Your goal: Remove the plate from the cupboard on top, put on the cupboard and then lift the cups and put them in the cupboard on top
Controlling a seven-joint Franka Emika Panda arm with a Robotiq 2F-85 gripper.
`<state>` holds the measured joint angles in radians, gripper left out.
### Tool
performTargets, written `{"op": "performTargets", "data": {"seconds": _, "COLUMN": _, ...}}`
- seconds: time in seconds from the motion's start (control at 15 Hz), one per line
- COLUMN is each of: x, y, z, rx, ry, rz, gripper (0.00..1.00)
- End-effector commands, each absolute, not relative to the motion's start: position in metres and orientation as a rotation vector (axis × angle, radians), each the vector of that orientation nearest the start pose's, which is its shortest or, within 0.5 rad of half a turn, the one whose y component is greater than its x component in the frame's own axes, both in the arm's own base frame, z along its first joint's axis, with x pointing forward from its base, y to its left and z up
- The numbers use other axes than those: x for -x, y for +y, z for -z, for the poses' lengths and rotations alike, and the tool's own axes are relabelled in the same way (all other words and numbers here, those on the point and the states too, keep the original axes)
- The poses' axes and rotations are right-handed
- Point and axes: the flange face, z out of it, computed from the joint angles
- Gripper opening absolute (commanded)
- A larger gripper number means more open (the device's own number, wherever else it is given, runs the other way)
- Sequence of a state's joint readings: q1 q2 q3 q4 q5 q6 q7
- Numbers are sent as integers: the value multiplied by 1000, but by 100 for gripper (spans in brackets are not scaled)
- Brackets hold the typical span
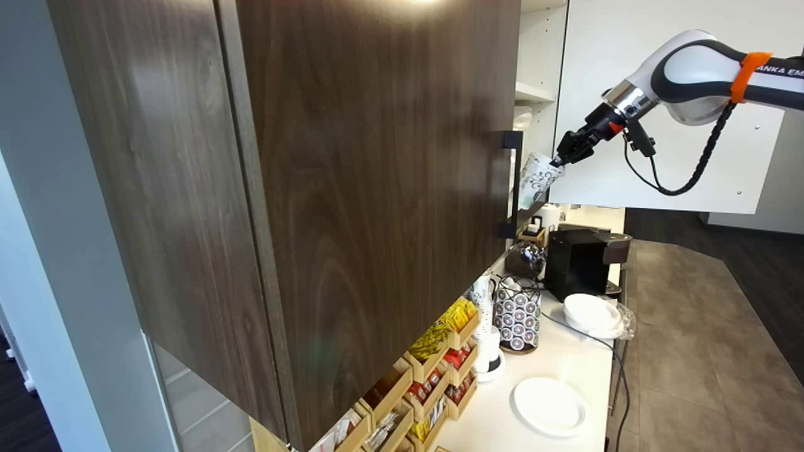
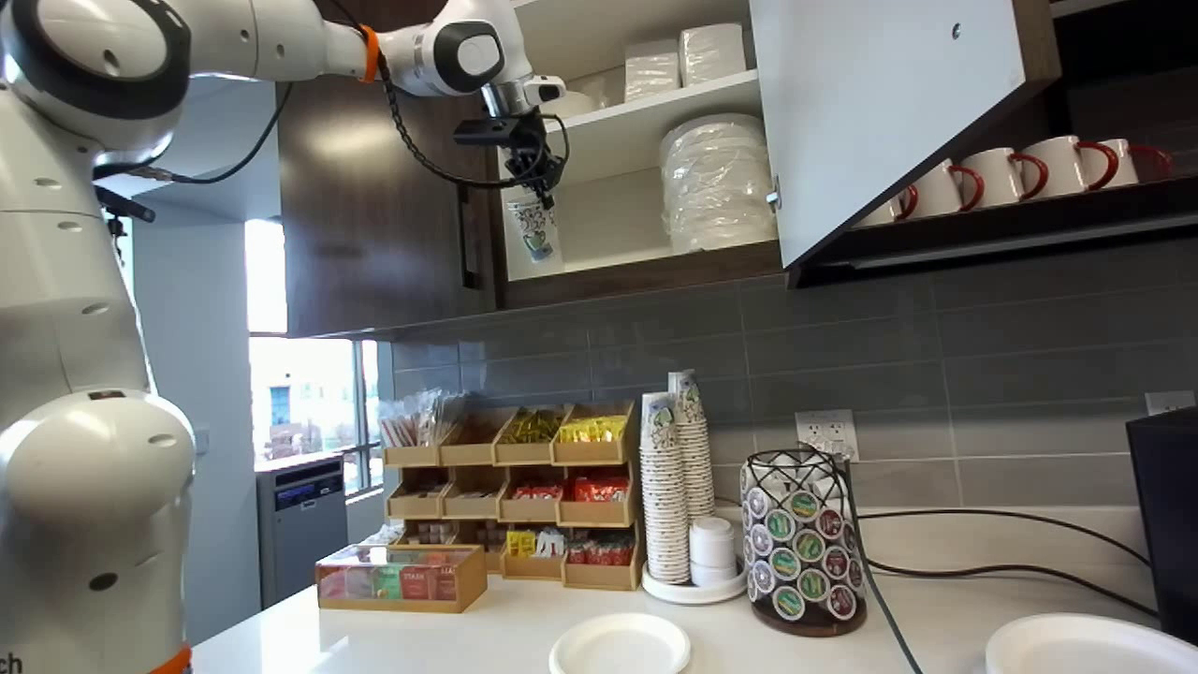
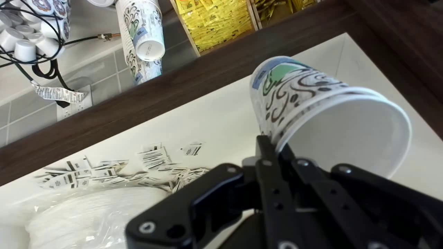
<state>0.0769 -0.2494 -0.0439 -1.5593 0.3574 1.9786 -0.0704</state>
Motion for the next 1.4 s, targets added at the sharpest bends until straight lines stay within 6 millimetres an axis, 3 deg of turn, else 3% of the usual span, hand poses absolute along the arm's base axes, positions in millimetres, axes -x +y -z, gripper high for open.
{"op": "performTargets", "data": {"seconds": 0.0, "x": -521, "y": 50, "z": -821, "rx": 2730, "ry": 2, "rz": 826, "gripper": 1}}
{"op": "performTargets", "data": {"seconds": 0.33, "x": -555, "y": 66, "z": -821, "rx": 2808, "ry": 137, "rz": 734, "gripper": 1}}
{"op": "performTargets", "data": {"seconds": 0.8, "x": -577, "y": 78, "z": -825, "rx": 2817, "ry": 236, "rz": 701, "gripper": 1}}
{"op": "performTargets", "data": {"seconds": 0.87, "x": -580, "y": 79, "z": -824, "rx": 2818, "ry": 236, "rz": 692, "gripper": 30}}
{"op": "performTargets", "data": {"seconds": 1.0, "x": -586, "y": 80, "z": -823, "rx": 2816, "ry": 238, "rz": 708, "gripper": 36}}
{"op": "performTargets", "data": {"seconds": 1.33, "x": -593, "y": 80, "z": -828, "rx": 2776, "ry": 222, "rz": 757, "gripper": 73}}
